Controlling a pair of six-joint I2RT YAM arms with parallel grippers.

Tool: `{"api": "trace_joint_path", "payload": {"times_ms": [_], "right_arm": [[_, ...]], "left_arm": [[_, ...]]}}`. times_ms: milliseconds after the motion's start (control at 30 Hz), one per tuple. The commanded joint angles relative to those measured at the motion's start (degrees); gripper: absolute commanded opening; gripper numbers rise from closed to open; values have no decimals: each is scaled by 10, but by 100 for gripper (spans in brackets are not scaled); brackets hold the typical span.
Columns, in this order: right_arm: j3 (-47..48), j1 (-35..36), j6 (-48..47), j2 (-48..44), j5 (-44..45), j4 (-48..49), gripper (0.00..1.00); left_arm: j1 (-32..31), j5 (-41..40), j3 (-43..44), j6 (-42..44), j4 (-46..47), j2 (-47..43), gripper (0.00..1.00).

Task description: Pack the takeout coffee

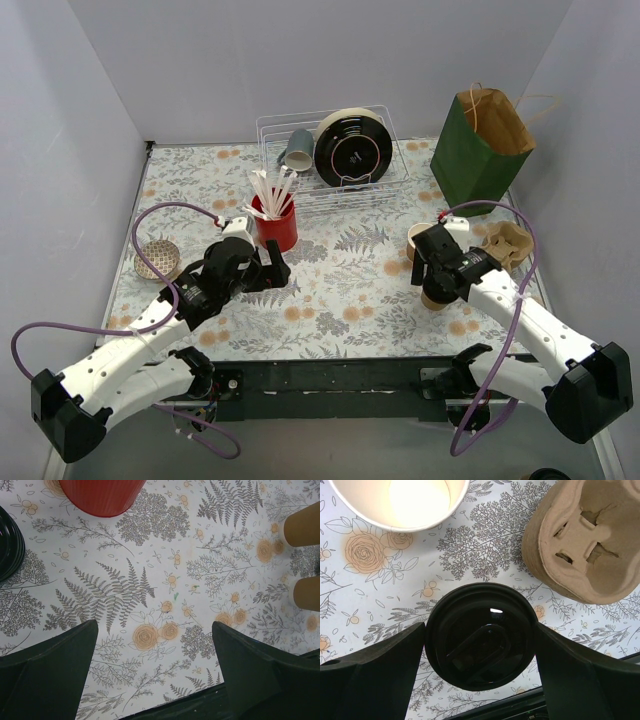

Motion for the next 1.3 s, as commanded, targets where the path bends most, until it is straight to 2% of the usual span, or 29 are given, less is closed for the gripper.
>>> {"api": "trace_joint_path", "payload": {"times_ms": [0,267,567,700,767,833,1033,1067,1133,1167,1267], "right_arm": [[13,-8,1,-2,9,-46,96],[55,-10,10,-9,3,-86,99],[70,-9,-13,-19,-27,-60,99],[107,-9,-36,-34,-59,-52,99],[154,-9,-80,-36,-92,-39,98],[192,-10,-117,-27,-89,-41,99],[362,-9,-222,49,-8,-10,99],[379,-11,-265,59,19,-1,99],[429,-16,-308,88,45,35,95],[440,-30,-360,93,46,57,90],[462,-92,-413,105,-13,135,81]], "left_arm": [[2,7,0,10,7,-3,98],[2,11,-1,10,10,-7,98],[2,8,1,11,8,-3,98],[2,8,2,15,7,-10,98],[2,8,1,19,8,-20,98],[3,16,-1,22,12,-27,98],[2,56,-15,28,34,-55,98],[2,58,-15,29,36,-58,98],[2,67,-17,29,39,-62,98],[0,70,-19,32,41,-63,98],[-1,80,-25,32,48,-61,98]]}}
